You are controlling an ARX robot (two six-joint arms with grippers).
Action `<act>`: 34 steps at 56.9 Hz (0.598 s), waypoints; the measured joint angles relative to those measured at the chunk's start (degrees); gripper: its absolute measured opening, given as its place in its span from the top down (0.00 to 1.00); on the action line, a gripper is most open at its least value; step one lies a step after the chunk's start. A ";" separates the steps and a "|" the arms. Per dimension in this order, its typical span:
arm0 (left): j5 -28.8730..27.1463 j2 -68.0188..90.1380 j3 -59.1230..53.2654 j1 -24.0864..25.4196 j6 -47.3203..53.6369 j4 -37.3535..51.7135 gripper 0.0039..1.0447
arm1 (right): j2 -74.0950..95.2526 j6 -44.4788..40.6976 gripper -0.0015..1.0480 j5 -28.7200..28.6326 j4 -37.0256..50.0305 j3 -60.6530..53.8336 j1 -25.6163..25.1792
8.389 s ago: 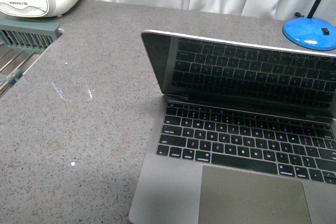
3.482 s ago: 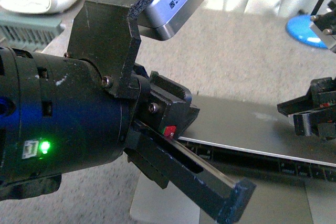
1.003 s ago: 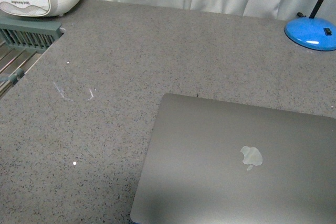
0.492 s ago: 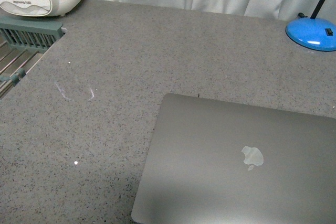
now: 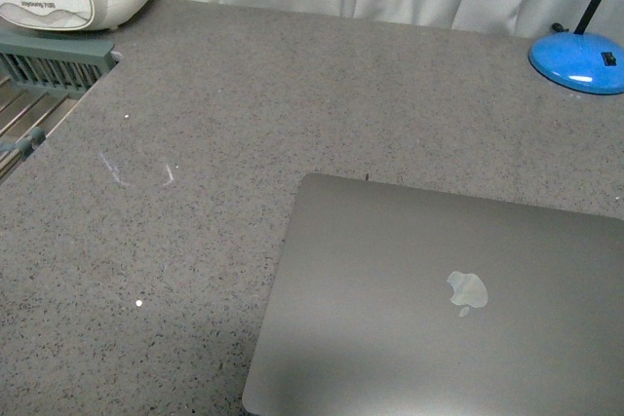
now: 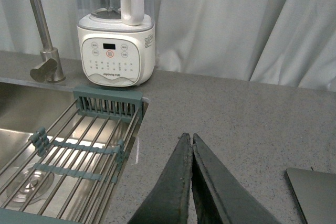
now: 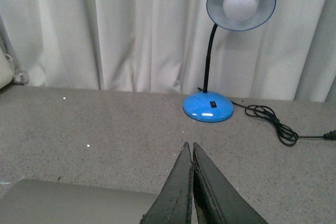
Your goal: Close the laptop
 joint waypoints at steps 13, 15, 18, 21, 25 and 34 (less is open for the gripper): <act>0.00 0.00 0.00 0.00 0.00 0.00 0.56 | 0.00 -0.11 0.64 0.00 0.00 0.00 0.00; 0.00 0.00 0.00 0.02 0.00 0.00 0.49 | 0.00 -0.11 0.57 0.00 0.00 0.00 0.00; 0.00 0.00 0.00 0.00 0.00 0.00 0.40 | 0.00 -0.11 0.49 0.00 0.00 0.00 0.00; 0.00 0.00 0.00 0.02 0.00 0.00 0.32 | 0.00 -0.11 0.42 0.00 0.00 0.00 0.00; 0.00 0.00 0.00 0.02 0.00 0.00 0.22 | 0.00 -0.11 0.30 0.00 0.00 0.00 -0.02; 0.00 0.00 0.00 0.00 0.13 0.00 0.06 | 0.00 -0.11 0.07 0.00 0.00 0.00 0.00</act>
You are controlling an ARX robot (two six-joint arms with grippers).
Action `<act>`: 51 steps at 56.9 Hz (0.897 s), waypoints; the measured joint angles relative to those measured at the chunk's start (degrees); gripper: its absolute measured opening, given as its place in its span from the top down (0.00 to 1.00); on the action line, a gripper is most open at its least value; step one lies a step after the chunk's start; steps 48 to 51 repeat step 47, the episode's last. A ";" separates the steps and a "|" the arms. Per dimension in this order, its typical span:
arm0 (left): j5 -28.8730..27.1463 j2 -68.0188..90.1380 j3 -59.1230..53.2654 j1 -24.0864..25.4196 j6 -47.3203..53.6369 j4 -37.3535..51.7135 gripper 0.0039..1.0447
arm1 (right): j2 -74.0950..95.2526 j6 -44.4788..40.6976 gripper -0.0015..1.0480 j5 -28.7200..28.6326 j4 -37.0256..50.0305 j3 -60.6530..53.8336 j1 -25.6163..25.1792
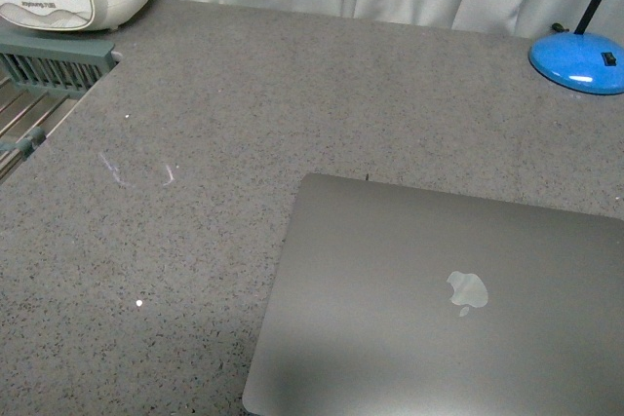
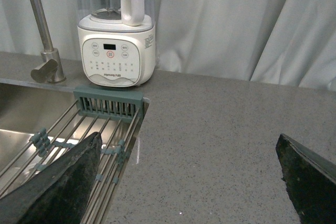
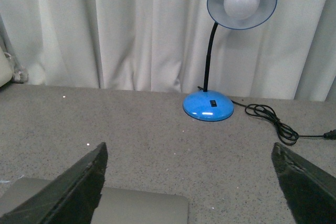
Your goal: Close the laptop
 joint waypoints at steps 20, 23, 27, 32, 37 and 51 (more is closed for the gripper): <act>0.00 0.00 0.00 0.00 0.00 0.00 0.06 | 0.00 0.00 0.09 0.00 0.00 0.00 0.00; 0.00 0.00 0.00 0.02 0.00 0.00 0.06 | 0.00 0.00 0.09 0.00 0.00 0.00 0.00; 0.00 0.00 0.00 0.02 0.00 0.00 0.06 | 0.00 0.00 0.09 0.00 0.00 0.00 0.00; 0.00 0.00 0.00 0.02 0.00 0.00 0.06 | 0.00 0.00 0.09 0.00 0.00 0.00 0.00; 0.00 0.00 0.00 0.02 0.00 0.00 0.06 | 0.00 0.00 0.09 0.00 0.00 0.00 0.00; 0.00 0.00 0.00 0.02 0.00 0.00 0.06 | 0.00 0.00 0.09 0.00 0.00 0.00 0.00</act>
